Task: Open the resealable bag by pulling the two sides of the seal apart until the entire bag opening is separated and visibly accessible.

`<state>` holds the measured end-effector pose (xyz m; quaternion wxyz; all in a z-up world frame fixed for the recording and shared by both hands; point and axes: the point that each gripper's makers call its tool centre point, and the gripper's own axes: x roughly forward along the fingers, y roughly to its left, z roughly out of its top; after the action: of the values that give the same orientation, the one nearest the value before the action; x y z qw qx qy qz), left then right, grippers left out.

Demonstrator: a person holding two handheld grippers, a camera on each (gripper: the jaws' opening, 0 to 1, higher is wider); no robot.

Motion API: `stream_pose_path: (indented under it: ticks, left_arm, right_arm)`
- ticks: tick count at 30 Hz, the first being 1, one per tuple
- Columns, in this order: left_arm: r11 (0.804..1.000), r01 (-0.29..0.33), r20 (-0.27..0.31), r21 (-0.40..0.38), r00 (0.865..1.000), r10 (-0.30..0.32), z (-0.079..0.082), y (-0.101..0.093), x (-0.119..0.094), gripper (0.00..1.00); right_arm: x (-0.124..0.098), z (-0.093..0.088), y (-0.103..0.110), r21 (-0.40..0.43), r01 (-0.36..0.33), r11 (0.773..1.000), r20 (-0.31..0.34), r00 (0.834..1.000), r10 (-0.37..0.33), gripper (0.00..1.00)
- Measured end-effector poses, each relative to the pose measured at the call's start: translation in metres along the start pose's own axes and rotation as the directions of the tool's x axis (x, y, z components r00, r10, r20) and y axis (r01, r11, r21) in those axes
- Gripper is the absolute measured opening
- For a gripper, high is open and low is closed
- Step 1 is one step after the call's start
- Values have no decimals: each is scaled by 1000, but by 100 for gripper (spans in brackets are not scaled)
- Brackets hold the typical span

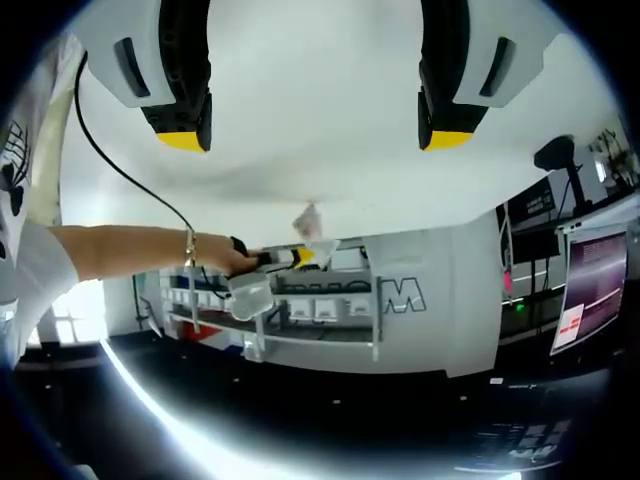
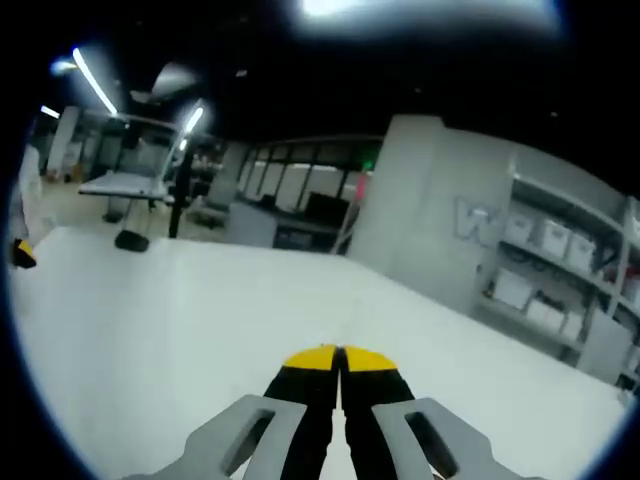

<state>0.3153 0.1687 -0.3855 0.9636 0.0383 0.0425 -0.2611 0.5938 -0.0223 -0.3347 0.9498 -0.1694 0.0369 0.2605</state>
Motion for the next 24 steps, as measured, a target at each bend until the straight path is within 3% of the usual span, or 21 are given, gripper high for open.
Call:
stream_pose_path:
  ticks: [11, 24]
  left_arm:
    - [1000, -3, 2, 5, 1000, 3, 1, 2, -3, 84]
    - [1000, 6, -2, 7, 1000, -6, 0, 2, -1, 84]
  right_arm:
    - [-2, 12, 4, -6, -6, 1000, 23, 1000, 6, 0]
    - [-11, 6, 5, 4, -4, 1000, 18, 1000, 4, 0]
